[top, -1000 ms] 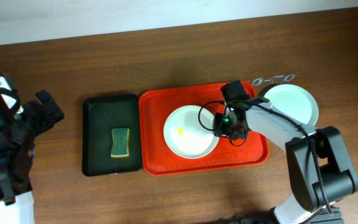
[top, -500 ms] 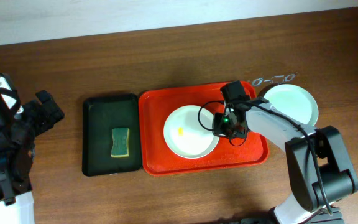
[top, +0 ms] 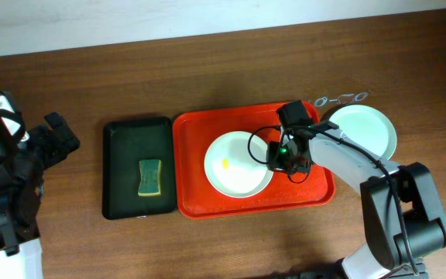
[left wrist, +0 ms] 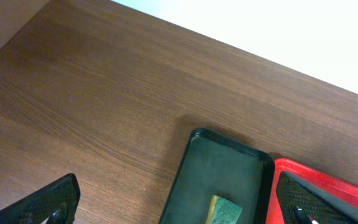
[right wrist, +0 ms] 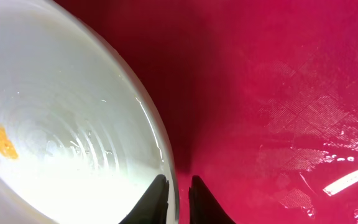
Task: Clean dirty plates on tray and stack at the side
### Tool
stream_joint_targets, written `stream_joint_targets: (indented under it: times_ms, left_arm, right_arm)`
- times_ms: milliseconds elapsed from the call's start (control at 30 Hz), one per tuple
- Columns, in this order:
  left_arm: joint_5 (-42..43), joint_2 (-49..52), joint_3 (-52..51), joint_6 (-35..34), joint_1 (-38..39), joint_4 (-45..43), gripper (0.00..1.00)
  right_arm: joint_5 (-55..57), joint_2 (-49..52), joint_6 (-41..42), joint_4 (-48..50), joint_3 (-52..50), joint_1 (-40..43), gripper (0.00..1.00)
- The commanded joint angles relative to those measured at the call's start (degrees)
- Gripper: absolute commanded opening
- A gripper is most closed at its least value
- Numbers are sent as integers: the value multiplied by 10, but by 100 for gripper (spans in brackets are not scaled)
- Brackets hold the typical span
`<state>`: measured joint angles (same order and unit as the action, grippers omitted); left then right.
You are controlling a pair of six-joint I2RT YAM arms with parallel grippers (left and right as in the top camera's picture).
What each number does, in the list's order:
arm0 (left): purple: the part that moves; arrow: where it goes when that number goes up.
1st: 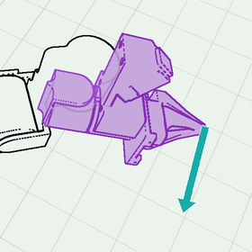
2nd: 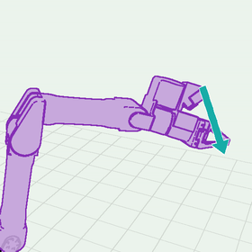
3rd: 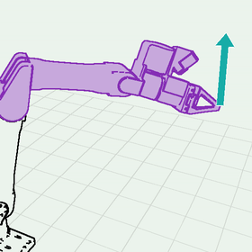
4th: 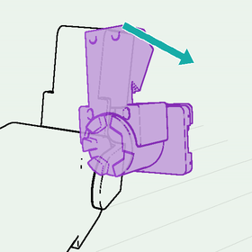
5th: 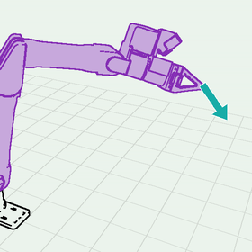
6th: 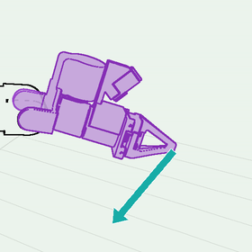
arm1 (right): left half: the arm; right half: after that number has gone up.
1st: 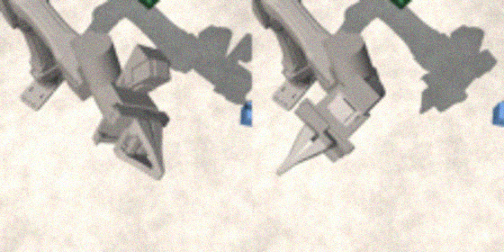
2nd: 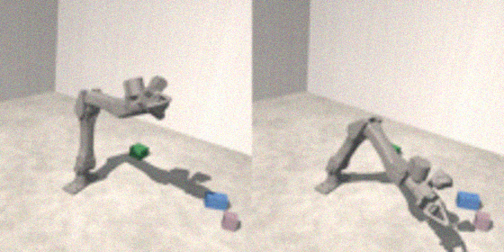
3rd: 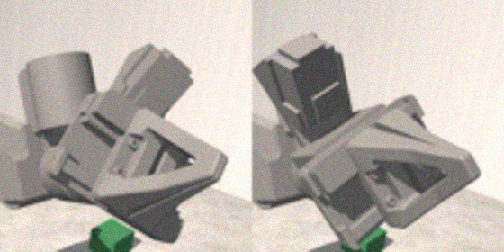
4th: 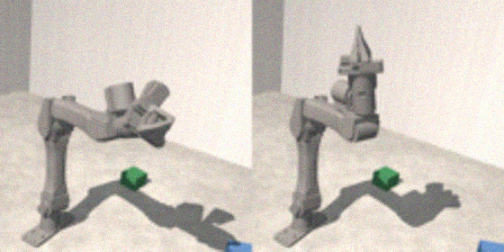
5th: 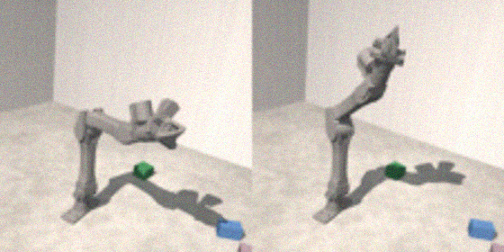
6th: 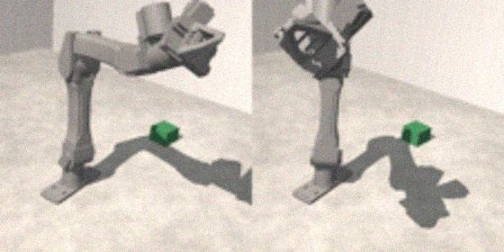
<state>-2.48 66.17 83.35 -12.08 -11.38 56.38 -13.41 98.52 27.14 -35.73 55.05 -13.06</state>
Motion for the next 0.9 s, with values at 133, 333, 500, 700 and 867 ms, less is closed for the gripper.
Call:
stream_joint_targets:
  times_ms: [133,333,500,700,867]
  left_arm:
    - [2,-1,4,-7,-1,-1,99]
    - [2,-1,4,-7,-1,-1,99]
    - [1,-1,4,-7,-1,-1,99]
    - [2,-1,4,-7,-1,-1,99]
    - [2,-2,4,-7,-1,-1,99]
  right_arm:
    - [17,-10,-3,-1,-4,3,4]
    - [36,-6,-3,-2,-5,3,11]
    - [35,-6,-3,-2,-5,3,11]
    - [36,-6,-3,-2,-10,3,4]
    - [40,-6,-3,33,-43,3,4]
